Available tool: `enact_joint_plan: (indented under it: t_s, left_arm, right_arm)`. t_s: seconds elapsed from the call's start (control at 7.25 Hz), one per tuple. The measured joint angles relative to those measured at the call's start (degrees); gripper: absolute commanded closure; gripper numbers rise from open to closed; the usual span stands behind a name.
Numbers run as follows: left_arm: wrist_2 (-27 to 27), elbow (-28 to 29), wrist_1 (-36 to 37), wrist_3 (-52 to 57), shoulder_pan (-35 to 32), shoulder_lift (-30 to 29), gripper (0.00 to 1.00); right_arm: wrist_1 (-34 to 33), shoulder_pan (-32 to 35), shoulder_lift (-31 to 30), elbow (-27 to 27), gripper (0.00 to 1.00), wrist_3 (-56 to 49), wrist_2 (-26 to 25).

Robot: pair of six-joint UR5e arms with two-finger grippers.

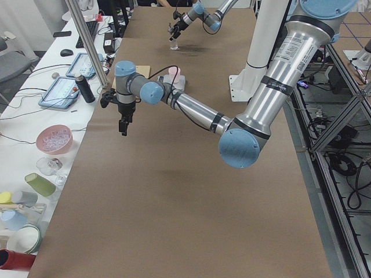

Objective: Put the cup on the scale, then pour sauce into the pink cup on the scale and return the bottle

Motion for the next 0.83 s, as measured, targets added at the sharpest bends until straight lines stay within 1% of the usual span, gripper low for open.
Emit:
enact_joint_plan:
  t_s: [0.14, 0.28, 0.55, 0.69, 0.83]
  left_arm:
    - [0.0, 0.0, 0.0, 0.0, 0.0, 0.0, 0.01]
    - [0.0, 0.0, 0.0, 0.0, 0.0, 0.0, 0.01]
    - [0.1, -0.1, 0.0, -0.1, -0.1, 0.1, 0.01]
    - [0.1, -0.2, 0.0, -0.1, -0.1, 0.1, 0.01]
    - [0.1, -0.2, 0.0, -0.2, -0.1, 0.1, 0.01]
  right_arm:
    - [-0.1, 0.1, -1.1, 1.7, 0.0, 0.0, 0.6]
    - [-0.3, 0.2, -3.5, 4.4, 0.0, 0.1, 2.0]
    - [-0.5, 0.7, -10.1, 10.9, 0.0, 0.2, 6.3]
    - [-1.3, 2.7, -12.2, 13.6, 0.0, 0.2, 9.9]
    - [-4.5, 7.8, -12.7, 16.2, 0.0, 0.1, 16.9]
